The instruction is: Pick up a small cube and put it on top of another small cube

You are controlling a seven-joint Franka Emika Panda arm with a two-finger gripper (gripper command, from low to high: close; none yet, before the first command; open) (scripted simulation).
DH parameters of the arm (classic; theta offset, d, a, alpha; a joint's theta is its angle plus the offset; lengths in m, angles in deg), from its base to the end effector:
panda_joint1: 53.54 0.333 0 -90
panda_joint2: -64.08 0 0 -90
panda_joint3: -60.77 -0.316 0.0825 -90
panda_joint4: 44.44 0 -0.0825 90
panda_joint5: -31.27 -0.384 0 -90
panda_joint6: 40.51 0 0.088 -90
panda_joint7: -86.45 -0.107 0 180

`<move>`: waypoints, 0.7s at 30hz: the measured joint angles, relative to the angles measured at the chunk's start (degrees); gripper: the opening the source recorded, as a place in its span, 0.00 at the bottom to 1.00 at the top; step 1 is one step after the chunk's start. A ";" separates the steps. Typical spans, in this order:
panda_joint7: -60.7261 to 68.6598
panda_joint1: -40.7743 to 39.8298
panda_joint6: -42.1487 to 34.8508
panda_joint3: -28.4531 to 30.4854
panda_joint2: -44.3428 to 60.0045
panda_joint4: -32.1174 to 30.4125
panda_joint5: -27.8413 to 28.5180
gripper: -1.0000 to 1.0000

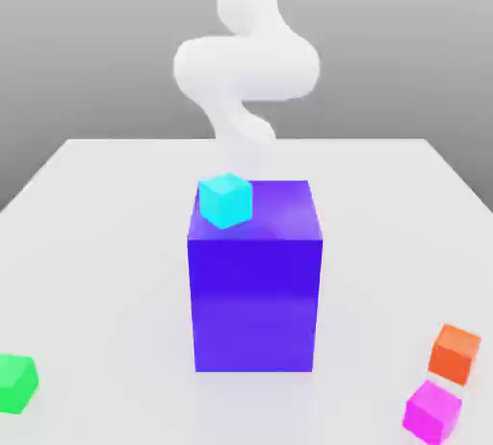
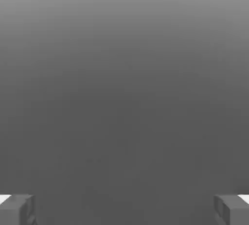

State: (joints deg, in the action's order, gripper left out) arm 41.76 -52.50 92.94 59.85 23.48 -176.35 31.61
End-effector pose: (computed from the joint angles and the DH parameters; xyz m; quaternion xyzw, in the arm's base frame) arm 0.3796 0.0150 0.6800 -0.8694 0.3388 -0.3334 0.1347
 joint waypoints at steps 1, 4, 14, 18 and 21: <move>0.50 0.45 0.72 -0.40 2.26 -0.06 0.16 0.50; 1.86 1.73 2.77 -1.55 8.64 -0.21 0.66 0.50; 5.90 5.81 9.41 -5.56 29.41 -0.72 2.80 0.50; 7.27 7.84 12.05 -7.17 37.74 -0.92 3.99 0.50; 8.23 9.75 14.02 -7.91 43.99 -1.07 4.99 0.50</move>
State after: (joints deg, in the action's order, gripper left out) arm 49.99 -42.74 106.96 51.94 67.47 -177.42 36.60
